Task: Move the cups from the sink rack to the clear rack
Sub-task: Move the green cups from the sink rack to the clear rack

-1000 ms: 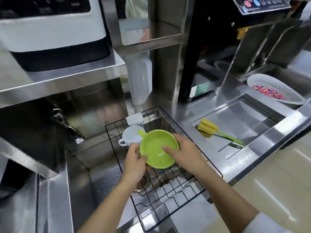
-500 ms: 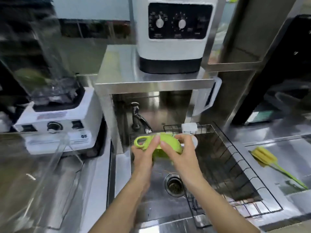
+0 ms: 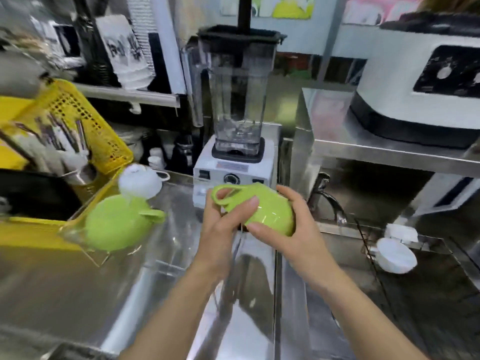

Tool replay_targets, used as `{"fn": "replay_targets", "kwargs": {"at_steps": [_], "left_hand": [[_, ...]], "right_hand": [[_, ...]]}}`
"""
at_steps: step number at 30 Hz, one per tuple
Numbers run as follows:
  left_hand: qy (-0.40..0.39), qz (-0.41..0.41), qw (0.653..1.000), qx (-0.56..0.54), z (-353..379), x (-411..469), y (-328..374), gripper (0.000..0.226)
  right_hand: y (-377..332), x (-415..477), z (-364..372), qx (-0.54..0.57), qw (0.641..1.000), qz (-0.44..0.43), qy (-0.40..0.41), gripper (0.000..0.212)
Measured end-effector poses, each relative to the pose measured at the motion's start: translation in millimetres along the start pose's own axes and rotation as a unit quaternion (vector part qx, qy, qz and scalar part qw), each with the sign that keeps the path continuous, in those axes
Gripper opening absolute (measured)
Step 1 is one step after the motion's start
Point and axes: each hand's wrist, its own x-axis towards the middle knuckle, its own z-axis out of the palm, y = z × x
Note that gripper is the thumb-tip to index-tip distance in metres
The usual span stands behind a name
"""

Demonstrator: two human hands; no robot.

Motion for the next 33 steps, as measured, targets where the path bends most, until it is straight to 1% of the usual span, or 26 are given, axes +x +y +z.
{"fn": "replay_targets", "kwargs": {"at_steps": [1, 4, 5, 7, 10, 13, 15, 17, 18, 21, 22, 23, 24, 26, 28, 29, 31, 33], "left_hand": [[0.004, -0.005, 1.0, 0.017, -15.1, 2.7, 7.7, 0.047], [0.016, -0.017, 0.997, 0.071, -52.4, 6.5, 31.2, 0.065], [0.023, -0.009, 0.995, 0.092, -63.3, 7.2, 35.9, 0.061], [0.049, 0.017, 0.991, 0.122, -82.2, 8.4, 41.0, 0.041], [0.073, 0.02, 0.984, 0.163, -100.1, 8.8, 44.0, 0.013], [0.068, 0.015, 0.976, 0.205, -113.5, 11.6, 38.2, 0.009], [0.049, 0.01, 0.97, 0.239, -117.3, 12.0, 32.8, 0.006], [0.036, 0.011, 0.958, 0.285, -120.4, 13.2, 24.0, 0.013], [0.031, 0.013, 0.949, 0.314, -121.3, 13.9, 19.9, 0.021], [0.013, 0.023, 0.904, 0.427, -119.8, 13.0, 15.4, 0.06], [0.012, 0.025, 0.888, 0.459, -118.2, 12.7, 15.0, 0.065], [0.018, 0.025, 0.878, 0.478, -116.8, 12.9, 14.8, 0.063], [0.027, 0.022, 0.874, 0.484, -115.9, 13.5, 15.1, 0.059], [0.046, 0.022, 0.873, 0.485, -115.2, 14.9, 15.0, 0.049], [0.057, 0.024, 0.87, 0.489, -114.3, 14.5, 14.2, 0.049], [0.061, 0.027, 0.869, 0.491, -114.4, 14.3, 13.8, 0.05], [0.059, 0.032, 0.86, 0.506, -114.0, 13.4, 13.2, 0.051], [0.061, 0.039, 0.836, 0.544, -112.8, 12.0, 13.8, 0.052]], "right_hand": [[-0.6, 0.1, 14.5, -0.011, 1.0, -0.008, 0.007, 0.086], [2.0, 0.1, 53.4, -0.047, 0.998, -0.02, 0.02, 0.085], [3.4, 0.0, 63.9, -0.062, 0.997, -0.028, 0.024, 0.085], [5.8, -0.3, 80.0, -0.114, 0.992, -0.052, 0.031, 0.086], [9.3, -2.7, 100.2, -0.202, 0.975, -0.082, 0.034, 0.089], [17.4, -4.7, 117.6, -0.257, 0.962, -0.081, 0.04, 0.093], [23.4, -4.8, 124.2, -0.315, 0.944, -0.086, 0.042, 0.095], [25.9, -3.1, 127.0, -0.37, 0.924, -0.086, 0.046, 0.095], [26.8, -1.8, 127.6, -0.397, 0.911, -0.095, 0.055, 0.095], [27.1, 0.2, 128.8, -0.46, 0.876, -0.126, 0.064, 0.088], [26.5, 0.6, 128.8, -0.474, 0.869, -0.126, 0.061, 0.086], [25.5, 0.1, 128.7, -0.487, 0.863, -0.123, 0.058, 0.084], [24.9, -0.2, 128.6, -0.5, 0.855, -0.125, 0.057, 0.082], [23.8, -0.9, 128.2, -0.526, 0.837, -0.138, 0.061, 0.079], [22.3, -0.7, 125.9, -0.54, 0.823, -0.163, 0.074, 0.071], [22.4, -0.4, 124.0, -0.534, 0.823, -0.175, 0.079, 0.063], [22.3, -0.2, 118.0, -0.505, 0.841, -0.183, 0.067, 0.048], [22.8, -1.0, 109.2, -0.479, 0.86, -0.172, 0.028, 0.046]]}}
